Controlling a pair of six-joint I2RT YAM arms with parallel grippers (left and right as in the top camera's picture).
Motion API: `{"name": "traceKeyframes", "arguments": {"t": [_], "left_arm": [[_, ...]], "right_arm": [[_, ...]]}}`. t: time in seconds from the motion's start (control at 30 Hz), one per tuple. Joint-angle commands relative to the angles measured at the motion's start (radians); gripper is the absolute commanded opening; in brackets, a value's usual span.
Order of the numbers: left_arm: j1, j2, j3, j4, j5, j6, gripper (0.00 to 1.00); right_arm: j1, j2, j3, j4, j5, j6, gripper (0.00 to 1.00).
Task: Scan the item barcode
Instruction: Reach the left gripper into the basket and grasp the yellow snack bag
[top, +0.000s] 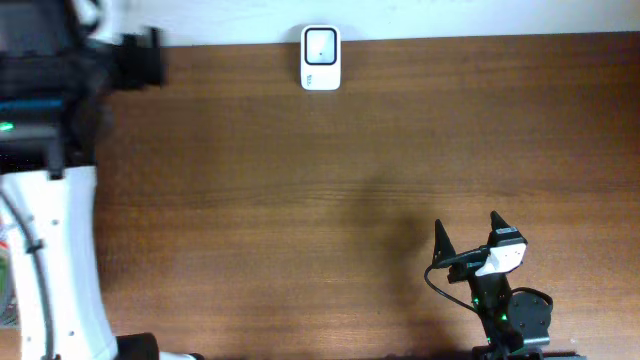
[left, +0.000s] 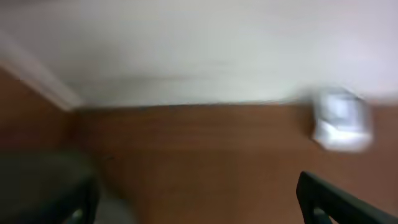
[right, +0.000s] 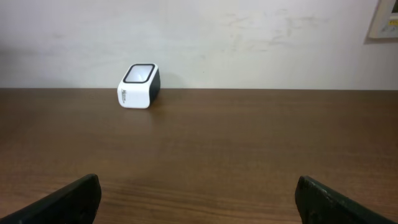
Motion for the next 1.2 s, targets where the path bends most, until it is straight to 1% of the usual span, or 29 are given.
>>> {"name": "traceKeyframes", "arguments": {"t": [0.0, 0.07, 0.1, 0.13, 0.17, 0.23, 0.3, 0.37, 0.43, 0.57, 0.73, 0.8, 0.87, 1.1, 1.17], "left_arm": [[0.191, -0.008, 0.047, 0.009, -0.245, -0.258, 0.99], [0.298, 0.008, 0.046, -0.016, -0.246, -0.308, 1.00], [0.382, 0.022, 0.046, -0.063, -0.245, -0.392, 0.98], [0.446, 0.035, 0.046, -0.108, -0.240, -0.453, 0.98], [0.521, 0.058, 0.046, -0.159, -0.212, -0.500, 0.95], [0.626, 0.107, 0.046, -0.217, -0.137, -0.512, 0.87], [0.716, 0.185, 0.045, -0.269, -0.089, -0.512, 0.84], [0.765, 0.261, 0.044, -0.296, -0.048, -0.512, 0.84], [0.787, 0.328, 0.044, -0.304, -0.038, -0.500, 0.84], [0.787, 0.443, 0.042, -0.310, -0.038, -0.462, 0.84], [0.787, 0.538, -0.003, -0.295, -0.038, -0.371, 0.84], [0.787, 0.554, -0.043, -0.260, -0.037, -0.369, 0.84], [0.786, 0.571, -0.113, -0.193, -0.004, -0.329, 0.84], [0.787, 0.576, -0.336, -0.018, -0.005, -0.329, 0.84], [0.787, 0.576, -0.379, 0.018, -0.015, -0.330, 0.70]], "right_arm": [[0.008, -0.006, -0.006, -0.003, -0.005, 0.005, 0.99], [0.008, -0.006, -0.006, -0.003, -0.005, 0.005, 0.99], [0.008, -0.006, -0.006, -0.003, -0.005, 0.005, 0.99], [0.008, -0.006, -0.006, -0.003, -0.005, 0.005, 0.99], [0.008, -0.006, -0.006, -0.003, -0.005, 0.005, 0.99], [0.008, -0.006, -0.006, -0.003, -0.005, 0.005, 0.99], [0.008, -0.006, -0.006, -0.003, -0.005, 0.005, 0.99], [0.008, -0.006, -0.006, -0.003, -0.005, 0.005, 0.99], [0.008, -0.006, -0.006, -0.003, -0.005, 0.005, 0.99], [0.008, -0.006, -0.006, -0.003, -0.005, 0.005, 0.99], [0.008, -0.006, -0.006, -0.003, -0.005, 0.005, 0.99], [0.008, -0.006, -0.006, -0.003, -0.005, 0.005, 0.99], [0.008, -0.006, -0.006, -0.003, -0.005, 0.005, 0.99], [0.008, -0.006, -0.006, -0.003, -0.005, 0.005, 0.99], [0.008, -0.006, -0.006, -0.003, -0.005, 0.005, 0.99]]}}
